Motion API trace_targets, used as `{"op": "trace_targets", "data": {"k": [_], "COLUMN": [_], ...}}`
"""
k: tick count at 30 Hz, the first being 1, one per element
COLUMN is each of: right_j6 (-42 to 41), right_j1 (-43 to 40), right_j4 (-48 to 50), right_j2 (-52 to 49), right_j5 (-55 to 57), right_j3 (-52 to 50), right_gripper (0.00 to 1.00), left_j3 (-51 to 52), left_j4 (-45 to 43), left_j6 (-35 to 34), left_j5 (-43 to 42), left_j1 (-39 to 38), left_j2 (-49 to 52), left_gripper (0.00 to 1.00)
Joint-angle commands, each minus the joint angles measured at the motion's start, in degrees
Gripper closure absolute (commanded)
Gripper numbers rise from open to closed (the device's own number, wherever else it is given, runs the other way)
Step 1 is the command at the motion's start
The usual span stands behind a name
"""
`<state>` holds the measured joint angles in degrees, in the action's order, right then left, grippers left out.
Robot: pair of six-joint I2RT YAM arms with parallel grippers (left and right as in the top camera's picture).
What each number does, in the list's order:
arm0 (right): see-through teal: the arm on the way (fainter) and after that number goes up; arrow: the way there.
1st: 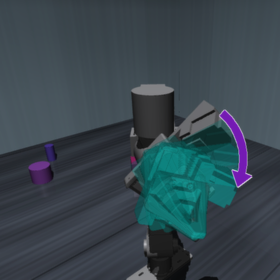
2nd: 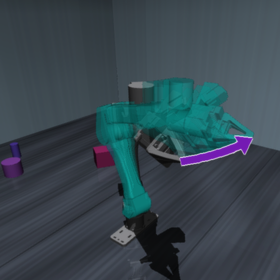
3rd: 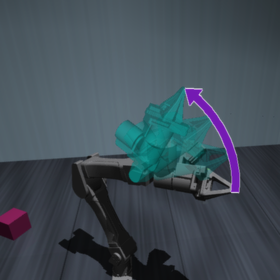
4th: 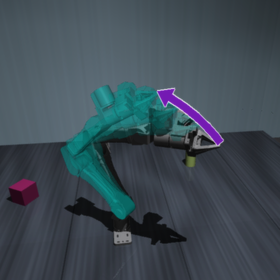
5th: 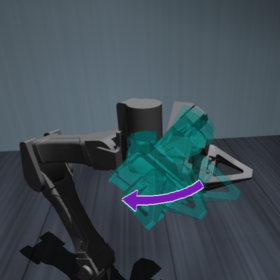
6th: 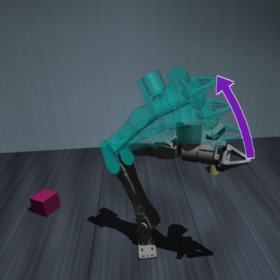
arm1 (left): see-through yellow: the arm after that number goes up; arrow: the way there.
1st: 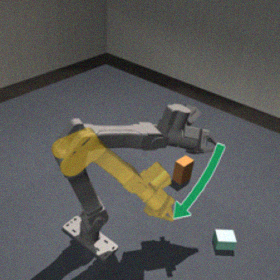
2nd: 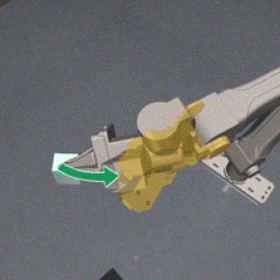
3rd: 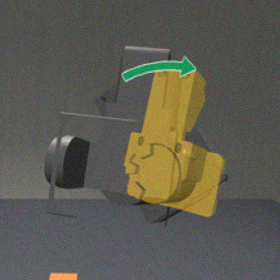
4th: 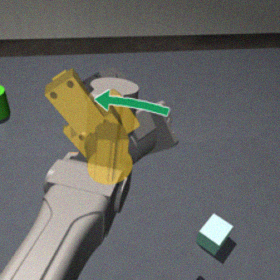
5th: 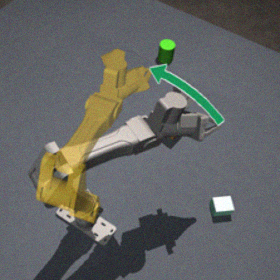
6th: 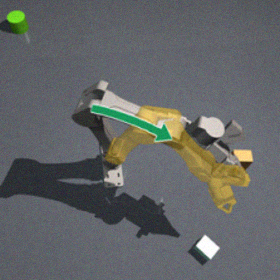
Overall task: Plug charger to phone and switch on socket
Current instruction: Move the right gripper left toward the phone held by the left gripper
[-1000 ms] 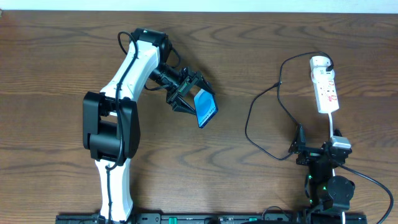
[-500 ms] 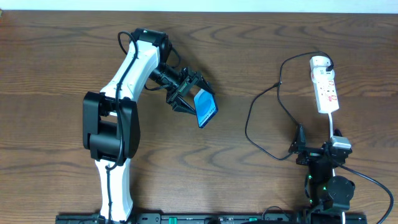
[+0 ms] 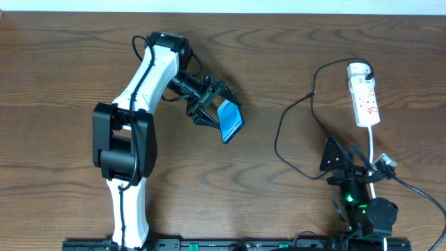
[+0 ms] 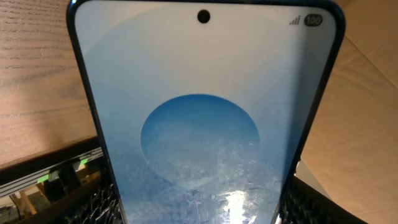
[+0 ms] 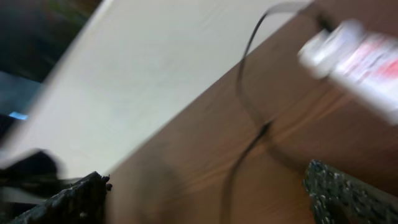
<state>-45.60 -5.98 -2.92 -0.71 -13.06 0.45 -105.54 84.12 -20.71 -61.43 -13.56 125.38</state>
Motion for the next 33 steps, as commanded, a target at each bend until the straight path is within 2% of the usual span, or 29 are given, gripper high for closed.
{"op": "trace_targets", "data": {"k": [1, 12, 24, 28, 33], "right_j6": [-15.3, -15.2, -14.8, -3.7, 3.5], "right_j1": [0.5, 0.5, 0.5, 0.5, 0.5], "right_j4": [0.2, 0.3, 2.4, 10.0, 7.2], "right_j2": [0.3, 0.3, 0.3, 0.2, -3.5], "right_j5": [-7.5, -9.0, 14.2, 11.9, 10.7], "right_j3": [-0.1, -0.1, -0.1, 0.0, 5.7], "right_gripper": [0.01, 0.01, 0.01, 0.01, 0.01], "left_j3": [-0.5, -0.5, -0.5, -0.5, -0.5], "left_j4": [0.5, 0.4, 0.4, -0.8, -0.8], "left_j6": [1.0, 1.0, 1.0, 1.0, 1.0], "left_j5": [-2.5, -2.4, -2.4, -2.4, -2.4], "left_j1": [0.2, 0.2, 0.2, 0.2, 0.2], "left_j2": [-1.0, -1.0, -1.0, -1.0, -1.0], "left_gripper": [0.24, 0.24, 0.24, 0.24, 0.24]}}
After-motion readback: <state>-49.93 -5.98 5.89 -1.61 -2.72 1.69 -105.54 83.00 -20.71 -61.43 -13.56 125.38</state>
